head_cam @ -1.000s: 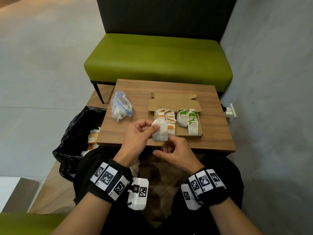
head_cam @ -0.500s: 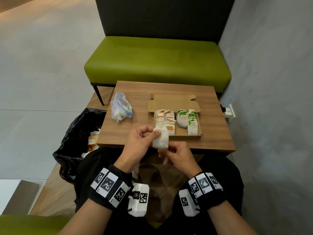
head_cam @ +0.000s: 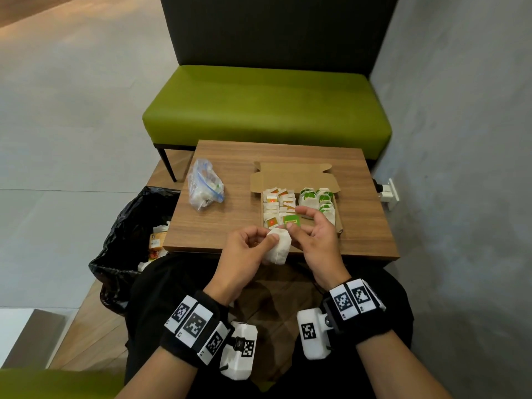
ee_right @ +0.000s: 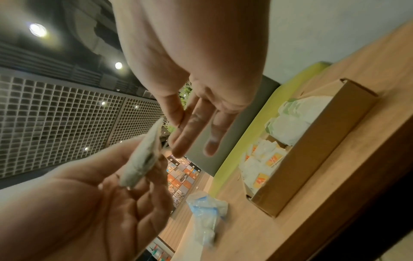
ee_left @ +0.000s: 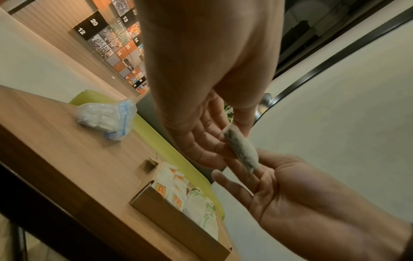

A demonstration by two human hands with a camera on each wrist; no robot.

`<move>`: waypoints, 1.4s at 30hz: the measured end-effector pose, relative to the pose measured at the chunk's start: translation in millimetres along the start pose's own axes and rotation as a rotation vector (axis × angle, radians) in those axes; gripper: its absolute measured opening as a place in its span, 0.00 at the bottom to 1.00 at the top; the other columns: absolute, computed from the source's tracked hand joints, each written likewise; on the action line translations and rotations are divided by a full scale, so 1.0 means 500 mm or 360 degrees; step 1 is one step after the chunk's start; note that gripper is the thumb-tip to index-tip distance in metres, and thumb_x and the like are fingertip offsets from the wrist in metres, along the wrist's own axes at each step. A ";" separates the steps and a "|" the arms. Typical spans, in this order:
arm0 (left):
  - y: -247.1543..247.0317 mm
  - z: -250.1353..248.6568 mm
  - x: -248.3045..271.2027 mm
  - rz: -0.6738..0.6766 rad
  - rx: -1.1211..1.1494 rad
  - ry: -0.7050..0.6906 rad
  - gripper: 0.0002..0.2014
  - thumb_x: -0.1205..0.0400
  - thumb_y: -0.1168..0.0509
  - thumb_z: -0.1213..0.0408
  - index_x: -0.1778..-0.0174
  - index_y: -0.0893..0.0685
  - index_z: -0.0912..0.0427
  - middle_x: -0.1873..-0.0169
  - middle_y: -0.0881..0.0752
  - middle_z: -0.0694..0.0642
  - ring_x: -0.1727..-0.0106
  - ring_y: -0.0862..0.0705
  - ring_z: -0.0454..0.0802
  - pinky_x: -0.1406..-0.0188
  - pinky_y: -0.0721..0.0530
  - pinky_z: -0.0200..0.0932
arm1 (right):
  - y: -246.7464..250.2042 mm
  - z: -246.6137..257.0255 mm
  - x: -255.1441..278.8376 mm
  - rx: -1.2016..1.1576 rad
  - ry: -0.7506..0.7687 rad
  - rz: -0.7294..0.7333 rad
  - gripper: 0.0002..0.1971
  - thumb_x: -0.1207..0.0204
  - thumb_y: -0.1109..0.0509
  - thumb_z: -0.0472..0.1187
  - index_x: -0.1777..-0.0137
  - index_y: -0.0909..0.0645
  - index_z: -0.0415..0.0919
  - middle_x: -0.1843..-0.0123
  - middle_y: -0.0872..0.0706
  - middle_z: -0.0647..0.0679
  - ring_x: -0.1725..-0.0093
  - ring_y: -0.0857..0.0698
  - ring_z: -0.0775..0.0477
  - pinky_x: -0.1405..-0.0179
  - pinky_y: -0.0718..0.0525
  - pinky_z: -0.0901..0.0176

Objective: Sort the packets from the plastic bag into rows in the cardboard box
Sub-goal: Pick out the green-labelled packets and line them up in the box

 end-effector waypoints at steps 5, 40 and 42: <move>-0.008 0.011 -0.005 0.0021 0.0056 0.0050 0.07 0.18 0.30 0.65 0.50 0.11 0.66 0.58 0.09 0.67 0.61 0.12 0.53 0.68 0.13 0.42 | -0.013 0.016 0.003 0.0030 0.0114 0.0079 0.08 0.21 0.28 0.28 0.43 0.17 0.30 0.50 0.07 0.37 0.46 0.08 0.38 0.42 0.11 0.44; -0.026 0.026 -0.099 0.0204 -0.0444 -0.0240 0.08 0.16 0.32 0.66 0.44 0.11 0.55 0.52 0.09 0.50 0.48 0.11 0.42 0.45 0.12 0.41 | 0.021 -0.016 -0.081 0.0991 0.0068 0.0402 0.07 0.27 0.20 0.38 0.50 0.10 0.45 0.56 0.09 0.47 0.56 0.12 0.42 0.56 0.12 0.52; -0.036 0.027 -0.110 0.0217 -0.0503 -0.0259 0.07 0.16 0.32 0.64 0.44 0.11 0.54 0.53 0.09 0.48 0.49 0.11 0.40 0.46 0.12 0.40 | 0.019 -0.006 -0.092 0.1133 0.0087 0.0468 0.07 0.27 0.19 0.38 0.51 0.10 0.46 0.58 0.10 0.49 0.57 0.13 0.44 0.58 0.13 0.56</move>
Point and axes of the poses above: each hand's wrist, its own x-axis away from the middle knuckle, its own y-axis out of the back of the hand, z = x × y, the point moved 9 cm from there along -x, towards the middle knuckle
